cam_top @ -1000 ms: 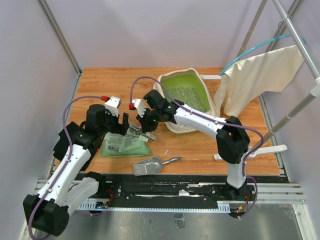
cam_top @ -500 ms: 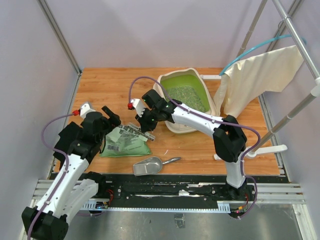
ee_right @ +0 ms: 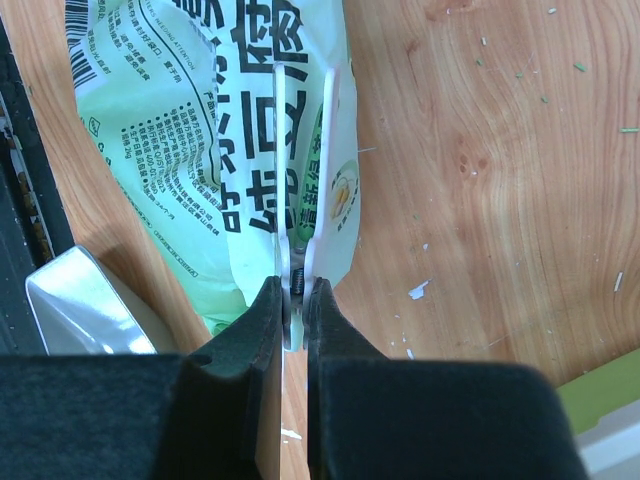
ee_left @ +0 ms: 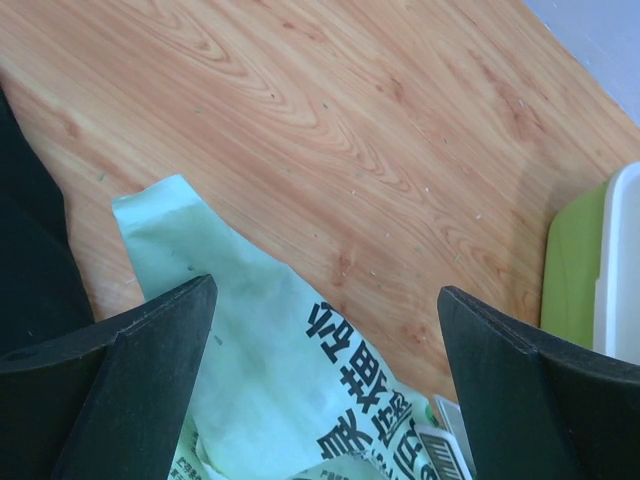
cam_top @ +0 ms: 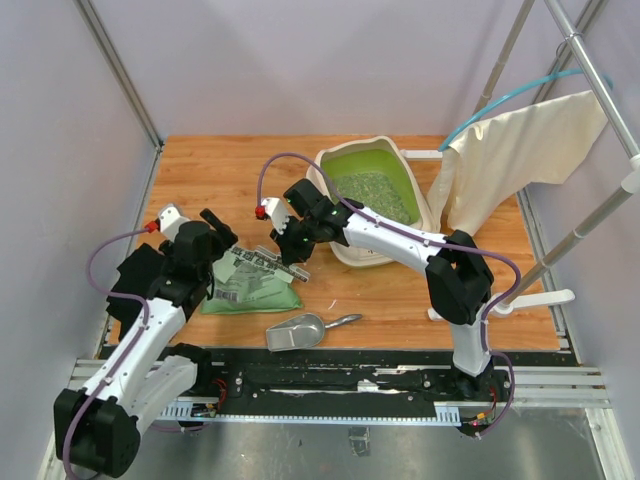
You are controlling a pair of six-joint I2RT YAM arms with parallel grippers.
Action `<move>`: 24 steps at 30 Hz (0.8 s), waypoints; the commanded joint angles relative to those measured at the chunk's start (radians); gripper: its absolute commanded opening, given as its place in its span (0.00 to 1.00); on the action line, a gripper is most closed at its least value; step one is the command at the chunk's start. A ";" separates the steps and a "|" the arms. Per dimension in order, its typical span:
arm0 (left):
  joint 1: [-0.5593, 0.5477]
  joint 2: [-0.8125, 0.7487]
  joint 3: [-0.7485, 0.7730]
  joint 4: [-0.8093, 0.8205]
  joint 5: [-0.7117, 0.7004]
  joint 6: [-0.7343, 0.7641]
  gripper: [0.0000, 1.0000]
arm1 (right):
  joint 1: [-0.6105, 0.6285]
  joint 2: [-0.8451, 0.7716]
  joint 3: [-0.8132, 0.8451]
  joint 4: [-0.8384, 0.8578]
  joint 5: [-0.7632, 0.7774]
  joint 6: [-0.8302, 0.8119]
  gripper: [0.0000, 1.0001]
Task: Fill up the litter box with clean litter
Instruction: Clamp the cat litter bag at the center of the board.
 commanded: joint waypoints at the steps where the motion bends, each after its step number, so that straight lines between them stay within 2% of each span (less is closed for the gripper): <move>1: 0.041 0.009 -0.016 -0.011 -0.103 0.013 1.00 | 0.009 0.020 -0.013 -0.043 -0.039 0.006 0.01; 9: 0.042 -0.178 -0.072 0.040 -0.039 0.057 1.00 | 0.006 0.023 -0.008 -0.045 -0.055 0.000 0.01; 11: 0.042 -0.226 -0.076 0.002 -0.081 0.022 1.00 | 0.002 0.028 -0.004 -0.046 -0.070 -0.002 0.01; 16: 0.042 -0.338 -0.111 0.006 -0.175 0.045 1.00 | 0.000 0.067 0.047 -0.088 -0.079 -0.015 0.01; 19: 0.043 -0.327 -0.154 0.074 -0.158 0.050 1.00 | 0.000 0.100 0.084 -0.118 -0.076 -0.020 0.01; 24: 0.049 -0.172 -0.142 0.157 -0.079 0.010 1.00 | -0.017 0.154 0.145 -0.156 -0.078 -0.003 0.01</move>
